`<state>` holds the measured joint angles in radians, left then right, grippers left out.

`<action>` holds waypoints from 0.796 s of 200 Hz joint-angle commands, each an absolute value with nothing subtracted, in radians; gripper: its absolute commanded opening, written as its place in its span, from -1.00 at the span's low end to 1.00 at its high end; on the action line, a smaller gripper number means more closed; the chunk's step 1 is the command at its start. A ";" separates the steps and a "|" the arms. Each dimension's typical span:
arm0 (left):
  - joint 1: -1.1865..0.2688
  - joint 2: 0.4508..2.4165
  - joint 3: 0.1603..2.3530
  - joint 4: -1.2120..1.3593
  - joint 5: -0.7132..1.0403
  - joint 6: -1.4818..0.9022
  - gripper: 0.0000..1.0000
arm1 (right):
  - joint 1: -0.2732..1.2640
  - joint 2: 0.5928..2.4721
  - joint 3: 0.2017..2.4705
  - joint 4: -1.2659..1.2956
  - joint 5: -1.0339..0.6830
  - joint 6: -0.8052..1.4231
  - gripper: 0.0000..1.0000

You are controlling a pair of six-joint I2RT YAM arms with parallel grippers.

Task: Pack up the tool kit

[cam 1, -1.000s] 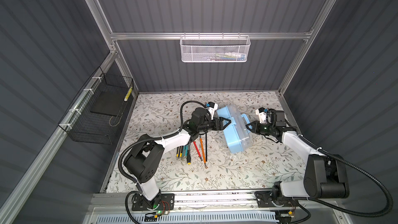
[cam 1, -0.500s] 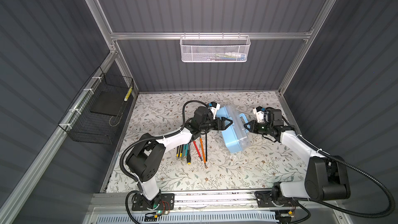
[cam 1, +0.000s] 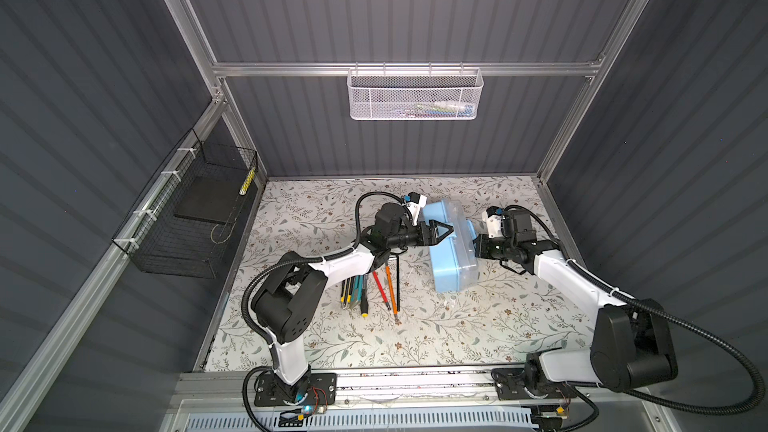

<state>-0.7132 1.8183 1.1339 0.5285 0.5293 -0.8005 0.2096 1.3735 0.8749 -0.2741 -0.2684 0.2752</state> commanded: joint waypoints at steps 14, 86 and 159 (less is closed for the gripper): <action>-0.736 1.842 1.176 0.678 0.625 -0.857 0.63 | 0.295 1.357 0.951 -0.315 -0.177 0.150 -1.00; -0.735 1.834 1.210 0.715 0.650 -0.884 0.63 | 0.346 1.385 0.992 -0.374 -0.025 0.100 -1.00; -0.733 1.827 1.227 0.771 0.668 -0.923 0.63 | 0.370 1.397 0.999 -0.412 0.075 0.065 -1.00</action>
<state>-0.7029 1.8408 1.1587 0.5968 0.5549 -0.8879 0.3271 1.3735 0.9848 -0.3859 0.0715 0.1532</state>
